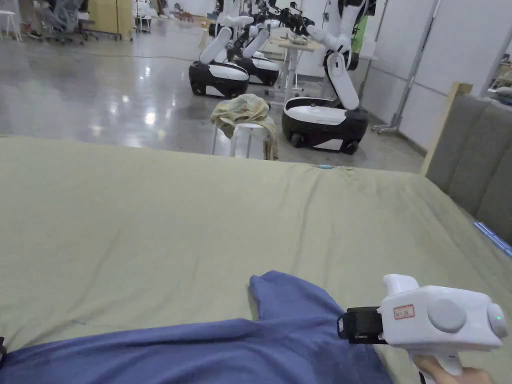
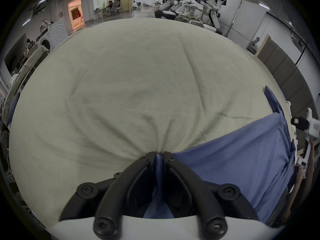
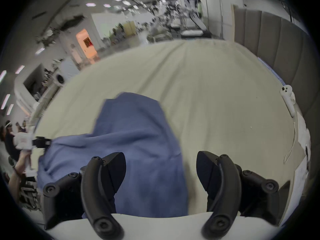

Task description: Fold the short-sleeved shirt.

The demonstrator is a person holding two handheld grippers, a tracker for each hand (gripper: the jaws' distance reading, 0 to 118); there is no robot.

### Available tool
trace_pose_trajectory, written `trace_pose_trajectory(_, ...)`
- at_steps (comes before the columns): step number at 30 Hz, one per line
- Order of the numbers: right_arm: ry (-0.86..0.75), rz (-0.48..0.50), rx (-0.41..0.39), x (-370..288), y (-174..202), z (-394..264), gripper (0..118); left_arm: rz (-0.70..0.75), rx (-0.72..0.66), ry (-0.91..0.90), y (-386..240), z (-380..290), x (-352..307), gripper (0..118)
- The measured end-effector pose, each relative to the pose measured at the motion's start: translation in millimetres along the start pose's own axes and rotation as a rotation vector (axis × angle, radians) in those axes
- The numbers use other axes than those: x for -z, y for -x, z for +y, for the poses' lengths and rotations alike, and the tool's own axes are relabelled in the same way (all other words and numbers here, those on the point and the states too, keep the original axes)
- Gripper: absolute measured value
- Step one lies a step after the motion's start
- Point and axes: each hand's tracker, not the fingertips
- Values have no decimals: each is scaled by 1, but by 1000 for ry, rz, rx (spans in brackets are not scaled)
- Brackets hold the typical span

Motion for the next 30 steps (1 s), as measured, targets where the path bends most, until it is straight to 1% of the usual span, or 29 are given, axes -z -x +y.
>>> trace_pose_trajectory(1, 15, -35, -19, 13, 0, 1, 89, 0, 4, -1, -1, -1, 0, 10)
trace_pose_trajectory(2, 57, -66, -19, 25, 0, 8, 75, 1, 10, 0, -2, -1, -1, 10)
trace_pose_trajectory(3, 106, -75, -2, 33, 1, 6, 57, 1, 12, 1, -1, 1, 0, 10)
trace_pose_trajectory(4, 118, -93, 4, 36, 5, 0, 54, 2, 14, 0, -1, 1, 0, 10)
trace_pose_trajectory(5, 61, -87, -27, 28, 12, -5, 52, 1, 16, -2, -1, -1, -1, 9)
trace_pose_trajectory(6, 44, -114, -68, 28, 11, -1, 45, 1, 15, -6, -1, -2, -1, 9)
trace_pose_trajectory(7, 40, -109, -91, 25, 15, -3, 33, 1, 14, -10, 0, -1, 0, 9)
trace_pose_trajectory(8, 32, -118, -109, 24, 19, -6, 10, -10, 13, -9, 0, -2, 0, 9)
trace_pose_trajectory(9, 29, -131, -114, 23, 21, -8, 6, -11, 16, -16, 0, -4, -2, 8)
trace_pose_trajectory(10, 27, -127, -113, 20, 19, -3, 6, -16, 22, -24, 0, -6, -8, 7)
trace_pose_trajectory(11, 25, -110, -107, 12, 19, -3, 5, -3, 96, -117, -3, -9, -19, 6)
trace_pose_trajectory(12, 6, -99, -110, -1, 20, -5, 5, -2, 143, -166, -6, -16, -34, 6)
trace_pose_trajectory(13, -43, -65, -109, -20, 21, -8, 5, -14, 173, -216, -5, -24, -52, 5)
trace_pose_trajectory(14, -86, -54, -122, -43, 25, -12, 5, -29, 177, -246, -2, -31, -70, 5)
trace_pose_trajectory(15, -118, -56, -123, -61, 26, -18, 5, -84, 157, -261, 2, -39, -85, 5)
trace_pose_trajectory(17, -196, -7, -107, -102, 21, -39, 5, -118, 152, -297, 8, -61, -117, 5)
trace_pose_trajectory(18, -224, -4, -94, -122, 24, -53, 5, -121, 165, -335, 10, -72, -131, 5)
trace_pose_trajectory(21, -265, 18, -58, -168, 16, -102, 5, -155, 184, -368, 17, -114, -164, 5)
trace_pose_trajectory(22, -284, 15, -64, -175, 7, -122, 5, -150, 182, -357, 17, -130, -173, 5)
trace_pose_trajectory(24, -282, -5, -70, -191, 3, -155, 5, -182, 189, -354, 21, -158, -180, 5)
trace_pose_trajectory(25, -281, -16, -63, -195, 0, -171, 5, -192, 185, -311, 21, -171, -181, 5)
trace_pose_trajectory(26, -270, -14, -47, -196, -1, -188, 5, -189, 180, -325, 21, -186, -179, 5)
trace_pose_trajectory(27, -264, -9, -37, -195, -3, -200, 5, -201, 190, -311, 21, -196, -176, 5)
trace_pose_trajectory(28, -255, -21, -29, -190, -4, -211, 5, -196, 196, -258, 19, -206, -169, 5)
trace_pose_trajectory(29, -236, -30, -30, -183, -5, -218, 5, -182, 203, -294, 19, -215, -165, 5)
trace_pose_trajectory(30, -224, -32, -25, -175, -5, -225, 5, -177, 205, -277, 20, -218, -158, 5)
